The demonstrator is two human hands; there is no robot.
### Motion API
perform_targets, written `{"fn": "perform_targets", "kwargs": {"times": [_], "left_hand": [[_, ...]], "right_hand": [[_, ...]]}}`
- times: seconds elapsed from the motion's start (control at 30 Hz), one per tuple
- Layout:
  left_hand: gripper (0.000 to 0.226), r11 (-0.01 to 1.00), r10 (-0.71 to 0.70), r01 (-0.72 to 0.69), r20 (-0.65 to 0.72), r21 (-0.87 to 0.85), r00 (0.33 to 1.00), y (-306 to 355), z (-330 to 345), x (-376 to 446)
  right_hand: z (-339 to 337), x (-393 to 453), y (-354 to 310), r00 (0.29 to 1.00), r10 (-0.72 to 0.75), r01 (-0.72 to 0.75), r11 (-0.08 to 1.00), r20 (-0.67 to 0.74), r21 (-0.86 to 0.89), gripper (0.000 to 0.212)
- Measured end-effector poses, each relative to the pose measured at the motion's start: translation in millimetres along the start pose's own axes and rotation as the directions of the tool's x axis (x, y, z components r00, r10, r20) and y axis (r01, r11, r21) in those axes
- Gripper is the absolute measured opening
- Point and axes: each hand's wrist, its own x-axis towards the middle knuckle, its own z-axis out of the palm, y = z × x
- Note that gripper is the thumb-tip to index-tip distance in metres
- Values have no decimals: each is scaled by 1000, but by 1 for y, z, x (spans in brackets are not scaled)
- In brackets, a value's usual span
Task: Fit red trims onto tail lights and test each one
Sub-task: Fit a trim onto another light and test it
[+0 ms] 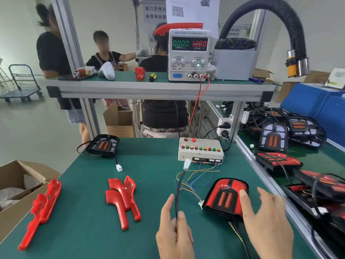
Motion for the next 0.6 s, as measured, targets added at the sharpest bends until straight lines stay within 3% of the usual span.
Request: {"fn": "perform_targets", "kwargs": {"times": [0.07, 0.1, 0.17, 0.27, 0.4, 0.47, 0.53, 0.6], "left_hand": [[52, 1000, 15, -15, 13, 7, 1000, 2, 6, -4], [52, 999, 24, -24, 21, 22, 999, 1, 8, -7], [54, 996, 62, -66, 60, 68, 996, -1, 12, -14], [55, 980, 134, -147, 102, 134, 986, -4, 17, -26], [58, 955, 185, -223, 197, 195, 963, -9, 16, -29], [49, 972, 129, -172, 252, 157, 959, -9, 10, -20], [28, 988, 44, -75, 216, 135, 975, -12, 7, 4], [8, 966, -126, 73, 204, 248, 971, -18, 15, 40]], "right_hand": [[3, -8, -16, 984, -167, 177, 945, -57, 275, 39], [8, -9, -28, 978, -208, 175, 896, 37, 408, 30], [22, -5, -51, 937, -214, 16, 814, 275, 580, 28], [44, 15, -80, 907, -193, -107, 753, 373, 649, 24], [59, 30, -97, 948, -164, -62, 748, 274, 661, 13], [60, 37, -97, 954, -176, -30, 753, 245, 658, 22], [58, 45, -95, 944, -187, -49, 735, 270, 677, 26], [55, 50, -92, 926, -186, -94, 729, 328, 678, 29]]}}
